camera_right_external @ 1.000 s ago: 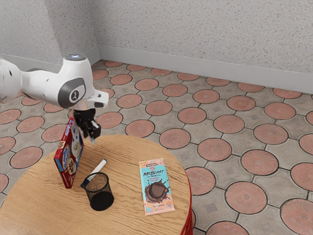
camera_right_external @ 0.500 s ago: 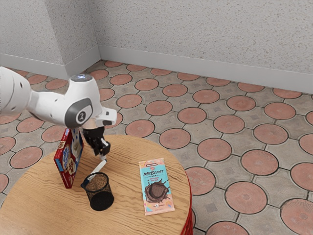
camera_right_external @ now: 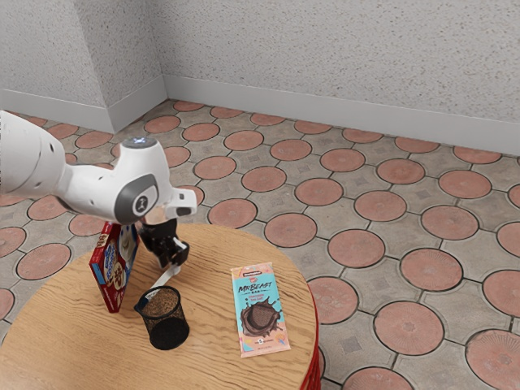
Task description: Put the marker into the pen holder.
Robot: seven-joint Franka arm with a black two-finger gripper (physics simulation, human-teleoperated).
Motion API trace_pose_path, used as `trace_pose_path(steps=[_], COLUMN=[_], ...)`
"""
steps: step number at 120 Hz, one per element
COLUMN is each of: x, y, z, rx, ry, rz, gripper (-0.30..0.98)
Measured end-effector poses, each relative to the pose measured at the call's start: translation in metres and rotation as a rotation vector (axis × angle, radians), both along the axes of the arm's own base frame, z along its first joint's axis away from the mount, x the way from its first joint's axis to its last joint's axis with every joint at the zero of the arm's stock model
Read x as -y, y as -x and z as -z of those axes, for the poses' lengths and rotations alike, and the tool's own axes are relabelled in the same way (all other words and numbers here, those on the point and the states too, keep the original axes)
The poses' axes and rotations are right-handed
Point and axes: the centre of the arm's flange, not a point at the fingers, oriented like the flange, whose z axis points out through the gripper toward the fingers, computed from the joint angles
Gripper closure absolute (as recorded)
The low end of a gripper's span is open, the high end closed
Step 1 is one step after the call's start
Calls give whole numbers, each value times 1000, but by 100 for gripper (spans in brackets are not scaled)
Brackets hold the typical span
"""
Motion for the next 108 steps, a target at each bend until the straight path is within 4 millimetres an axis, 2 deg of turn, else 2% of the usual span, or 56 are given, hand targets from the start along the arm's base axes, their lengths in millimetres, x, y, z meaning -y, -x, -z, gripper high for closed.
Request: trace_pose_path(steps=[33, 66, 71, 77, 92, 99, 108], x=[-4, -5, -4, 3, 48, 69, 93], y=[-1, -1, -2, -3, 0, 10, 33], z=[14, 9, -4, -29, -119, -153, -184], rx=[-17, -7, 13, 52, 178, 221, 267], ry=[5, -5, -10, -15, -19, -17, -15], rz=[-51, -70, -69, -60, -3, 26, 62], gripper=[50, 72, 74, 75, 78, 78, 78])
